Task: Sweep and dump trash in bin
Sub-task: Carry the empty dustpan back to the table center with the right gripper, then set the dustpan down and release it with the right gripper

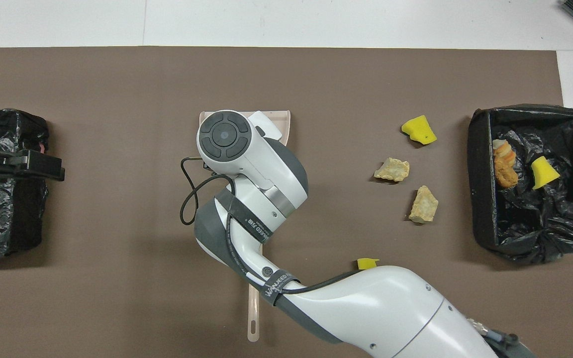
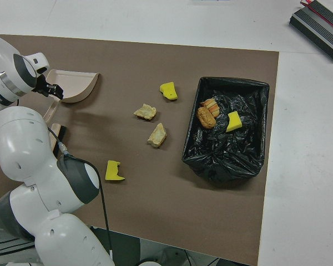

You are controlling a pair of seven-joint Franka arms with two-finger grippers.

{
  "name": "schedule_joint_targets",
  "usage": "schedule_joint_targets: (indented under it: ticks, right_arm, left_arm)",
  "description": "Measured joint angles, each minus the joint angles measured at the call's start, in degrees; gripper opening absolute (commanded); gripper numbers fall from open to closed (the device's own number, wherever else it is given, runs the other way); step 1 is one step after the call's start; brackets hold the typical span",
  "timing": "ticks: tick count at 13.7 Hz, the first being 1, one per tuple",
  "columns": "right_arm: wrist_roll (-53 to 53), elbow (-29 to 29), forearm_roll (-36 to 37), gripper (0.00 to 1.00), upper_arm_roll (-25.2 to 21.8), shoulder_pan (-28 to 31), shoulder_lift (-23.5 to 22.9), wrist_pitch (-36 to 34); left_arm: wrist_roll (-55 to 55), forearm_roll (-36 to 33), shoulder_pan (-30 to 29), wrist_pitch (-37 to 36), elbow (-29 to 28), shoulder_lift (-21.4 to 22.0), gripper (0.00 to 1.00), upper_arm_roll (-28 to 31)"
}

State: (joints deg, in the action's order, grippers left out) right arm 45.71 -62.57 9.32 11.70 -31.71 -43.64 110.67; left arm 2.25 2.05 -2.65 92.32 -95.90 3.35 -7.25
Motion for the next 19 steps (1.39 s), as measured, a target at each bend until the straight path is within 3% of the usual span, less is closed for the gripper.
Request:
schedule_joint_targets:
  ticks: [2,5,8,13,16,19]
  right_arm:
    - [0.21,-0.51,-0.26,0.94,0.15,-0.18,2.37,-0.8]
    - [1.91,-5.65,-0.95,0.94,0.57,-0.32,8.03,-1.98]
    - [2.02,-15.64,-8.06,0.94,0.61,-0.4,16.14,-2.52]
    - [3.84,-36.67,-11.87,0.91,0.78,-4.13,28.32,0.18]
    - [6.95,-46.48,-12.67,0.87,0.82,-7.75,31.7,6.02]
    - [9.6,-52.55,-12.68,0.81,0.85,-10.53,32.26,9.23]
  left_arm:
    - [0.0,0.0,0.04,0.0,0.0,0.0,1.0,-0.07]
    - [0.0,0.0,0.04,0.0,0.0,0.0,1.0,-0.08]
    - [0.0,0.0,0.05,0.0,0.0,0.0,1.0,-0.09]
    - [0.0,0.0,0.05,0.0,0.0,0.02,1.0,-0.1]
    - [0.0,0.0,0.05,0.0,0.0,0.06,1.0,-0.11]
    - [0.0,0.0,0.05,0.0,0.0,0.06,1.0,-0.11]
